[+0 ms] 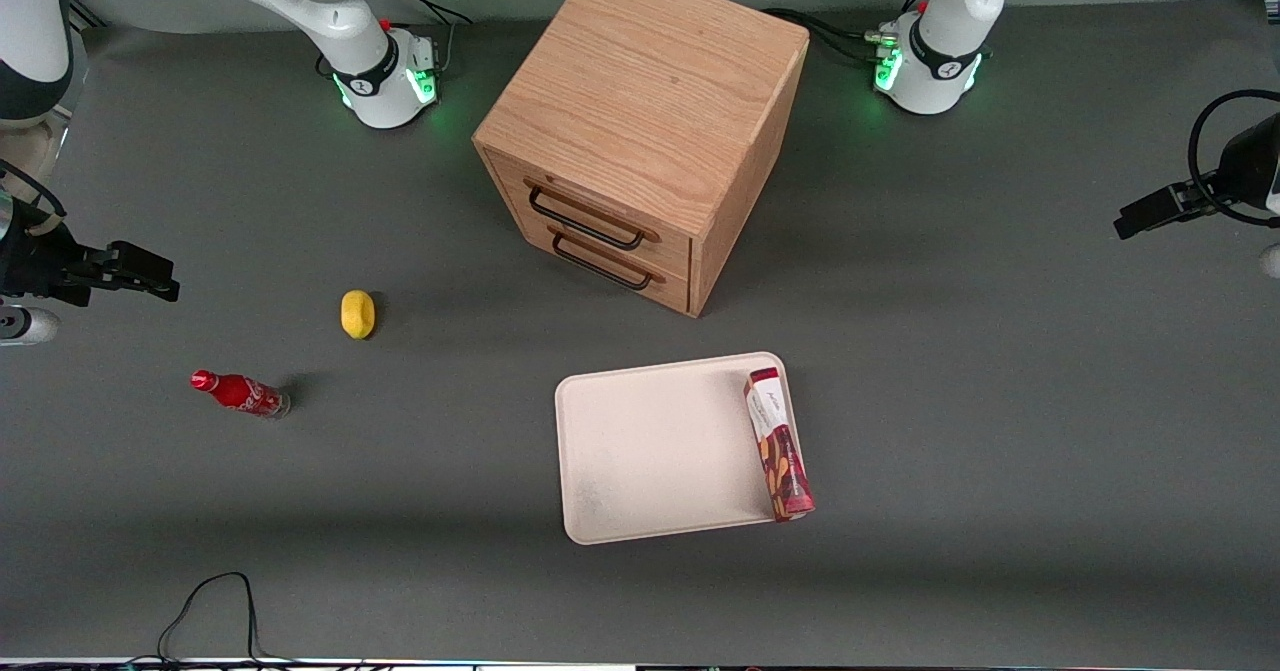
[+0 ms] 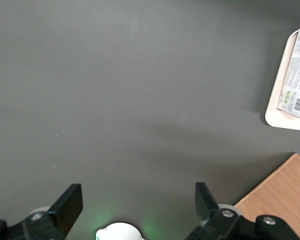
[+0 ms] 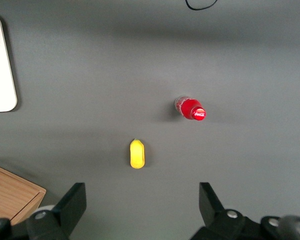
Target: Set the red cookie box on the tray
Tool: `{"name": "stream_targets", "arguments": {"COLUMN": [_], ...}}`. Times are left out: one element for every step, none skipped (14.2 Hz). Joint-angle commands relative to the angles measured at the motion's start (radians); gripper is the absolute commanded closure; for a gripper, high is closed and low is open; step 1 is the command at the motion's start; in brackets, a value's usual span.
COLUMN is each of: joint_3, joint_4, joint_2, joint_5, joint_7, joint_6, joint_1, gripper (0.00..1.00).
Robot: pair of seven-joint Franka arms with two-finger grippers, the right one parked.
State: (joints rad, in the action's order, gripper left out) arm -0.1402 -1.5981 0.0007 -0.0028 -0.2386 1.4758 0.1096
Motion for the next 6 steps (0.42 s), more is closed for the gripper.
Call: {"name": "stream_targets", "arguments": {"joint_3": [-0.016, -0.016, -0.016, -0.016, -0.016, -0.016], "joint_4": [0.029, 0.036, 0.038, 0.040, 0.040, 0.040], "joint_2": [-0.005, -0.004, -0.004, -0.004, -0.004, -0.004], "joint_5": [-0.014, -0.011, -0.008, 0.000, 0.001, 0.001], "joint_7": [0.010, 0.008, 0.010, 0.010, 0.012, 0.012], "joint_6": [-0.044, -0.055, -0.057, -0.057, -0.058, -0.057], "joint_1": [0.018, 0.016, 0.018, 0.019, 0.016, 0.015], "gripper": [0.00, 0.00, 0.00, 0.00, 0.00, 0.00]}}
